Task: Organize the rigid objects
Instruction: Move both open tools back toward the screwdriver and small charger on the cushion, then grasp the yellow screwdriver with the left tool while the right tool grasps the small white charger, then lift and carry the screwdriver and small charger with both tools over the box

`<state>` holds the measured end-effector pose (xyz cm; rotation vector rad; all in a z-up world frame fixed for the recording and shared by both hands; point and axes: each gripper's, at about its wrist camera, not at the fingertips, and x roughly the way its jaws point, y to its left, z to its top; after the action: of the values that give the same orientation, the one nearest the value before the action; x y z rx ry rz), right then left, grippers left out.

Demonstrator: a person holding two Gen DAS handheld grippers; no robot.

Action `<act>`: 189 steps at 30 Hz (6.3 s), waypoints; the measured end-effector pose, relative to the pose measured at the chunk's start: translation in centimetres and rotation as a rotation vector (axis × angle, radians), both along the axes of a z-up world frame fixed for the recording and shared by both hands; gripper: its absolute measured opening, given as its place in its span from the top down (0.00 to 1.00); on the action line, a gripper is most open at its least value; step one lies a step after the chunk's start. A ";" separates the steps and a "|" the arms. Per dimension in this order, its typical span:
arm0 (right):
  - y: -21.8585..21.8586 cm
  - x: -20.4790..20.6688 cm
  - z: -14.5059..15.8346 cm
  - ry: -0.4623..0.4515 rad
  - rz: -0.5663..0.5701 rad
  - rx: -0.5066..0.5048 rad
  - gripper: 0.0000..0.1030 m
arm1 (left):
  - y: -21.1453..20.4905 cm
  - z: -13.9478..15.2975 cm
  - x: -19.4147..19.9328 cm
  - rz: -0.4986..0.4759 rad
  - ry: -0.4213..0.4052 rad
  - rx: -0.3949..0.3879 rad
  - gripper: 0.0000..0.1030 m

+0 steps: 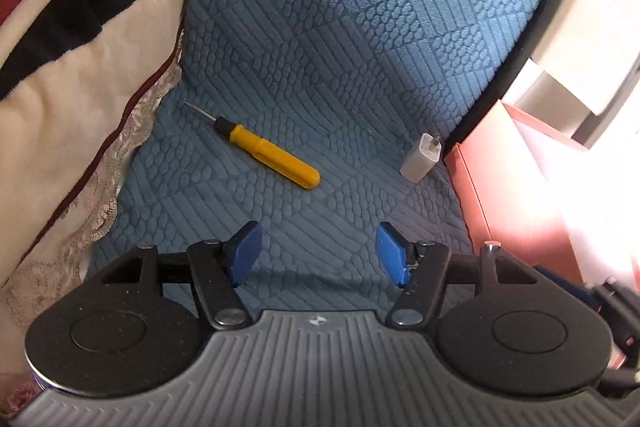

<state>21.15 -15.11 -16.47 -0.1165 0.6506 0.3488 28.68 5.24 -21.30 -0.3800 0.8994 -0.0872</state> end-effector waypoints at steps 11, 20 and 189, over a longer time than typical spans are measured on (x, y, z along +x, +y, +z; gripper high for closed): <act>1.7 5.7 -0.6 -0.036 -0.010 -0.023 0.42 | 1.8 -0.8 2.5 0.074 0.046 -0.081 0.33; 1.8 8.6 -1.5 0.024 0.038 0.026 0.42 | 1.9 -1.9 5.2 0.117 0.082 -0.086 0.33; -3.0 0.4 1.1 0.129 -0.070 0.035 0.71 | -3.2 3.2 -4.7 0.128 -0.014 -0.155 0.79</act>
<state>21.58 -18.10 -15.34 -0.0379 0.7739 0.3012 24.02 2.00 -18.07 -0.5798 0.8544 -0.0415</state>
